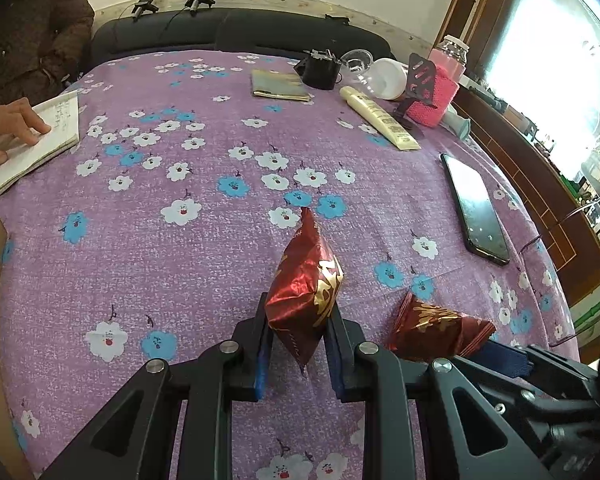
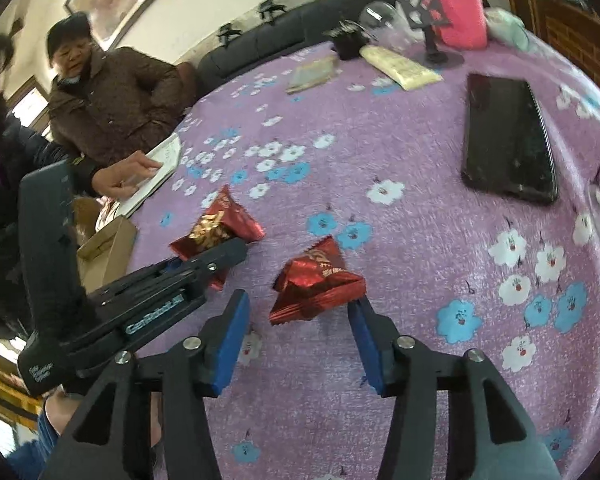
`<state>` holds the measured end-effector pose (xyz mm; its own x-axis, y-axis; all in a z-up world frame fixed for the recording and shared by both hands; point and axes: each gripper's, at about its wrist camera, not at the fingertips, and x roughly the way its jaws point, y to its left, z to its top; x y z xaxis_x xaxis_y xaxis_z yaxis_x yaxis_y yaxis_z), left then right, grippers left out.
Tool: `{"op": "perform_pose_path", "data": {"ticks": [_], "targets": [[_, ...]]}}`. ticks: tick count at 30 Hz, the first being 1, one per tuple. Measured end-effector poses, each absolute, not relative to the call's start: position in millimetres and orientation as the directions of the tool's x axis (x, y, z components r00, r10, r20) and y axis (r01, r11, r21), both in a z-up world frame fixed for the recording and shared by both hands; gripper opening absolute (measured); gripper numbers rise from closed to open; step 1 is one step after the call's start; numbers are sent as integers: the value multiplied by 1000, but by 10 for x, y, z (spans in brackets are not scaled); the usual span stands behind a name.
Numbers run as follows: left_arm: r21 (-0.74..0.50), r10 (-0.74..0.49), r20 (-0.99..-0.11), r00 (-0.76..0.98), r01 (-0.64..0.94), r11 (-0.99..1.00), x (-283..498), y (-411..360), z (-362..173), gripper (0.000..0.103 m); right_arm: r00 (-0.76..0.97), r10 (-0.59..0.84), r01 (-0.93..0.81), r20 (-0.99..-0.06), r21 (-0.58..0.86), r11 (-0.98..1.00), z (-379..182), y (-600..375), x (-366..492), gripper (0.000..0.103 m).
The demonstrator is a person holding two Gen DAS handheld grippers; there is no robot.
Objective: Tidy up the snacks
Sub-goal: 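Grasp the other red foil candy with the right gripper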
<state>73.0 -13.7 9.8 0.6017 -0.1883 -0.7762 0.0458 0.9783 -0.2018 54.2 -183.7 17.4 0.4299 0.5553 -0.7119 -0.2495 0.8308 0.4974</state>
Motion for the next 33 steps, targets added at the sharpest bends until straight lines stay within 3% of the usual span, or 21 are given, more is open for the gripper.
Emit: {"op": "perform_pose_path", "data": {"ticks": [6, 8, 17, 19, 23, 29, 33], "targets": [[-203, -187, -775, 604, 43, 978, 730, -131, 106, 23, 376, 690, -188, -618, 678, 710, 131, -2073, 609, 51], [-204, -187, -775, 604, 41, 978, 729, -128, 105, 23, 363, 712, -182, -601, 704, 687, 138, -2100, 615, 55], [-203, -187, -774, 604, 43, 978, 729, -139, 103, 23, 509, 671, -113, -539, 731, 673, 240, -2315, 657, 55], [-204, -189, -775, 603, 44, 978, 730, -143, 106, 23, 553, 626, -121, -550, 691, 713, 275, -2292, 669, 55], [-201, -187, -773, 606, 46, 979, 725, -142, 116, 23, 504, 610, -203, -611, 603, 771, 269, -2001, 683, 41], [-200, -185, -777, 602, 43, 979, 733, -135, 99, 23, 483, 532, -286, -695, 449, 846, 288, -1779, 605, 41], [-196, -184, -775, 604, 47, 979, 729, -148, 102, 23, 453, 512, -258, -730, 442, 859, 145, -1776, 621, 41]]}}
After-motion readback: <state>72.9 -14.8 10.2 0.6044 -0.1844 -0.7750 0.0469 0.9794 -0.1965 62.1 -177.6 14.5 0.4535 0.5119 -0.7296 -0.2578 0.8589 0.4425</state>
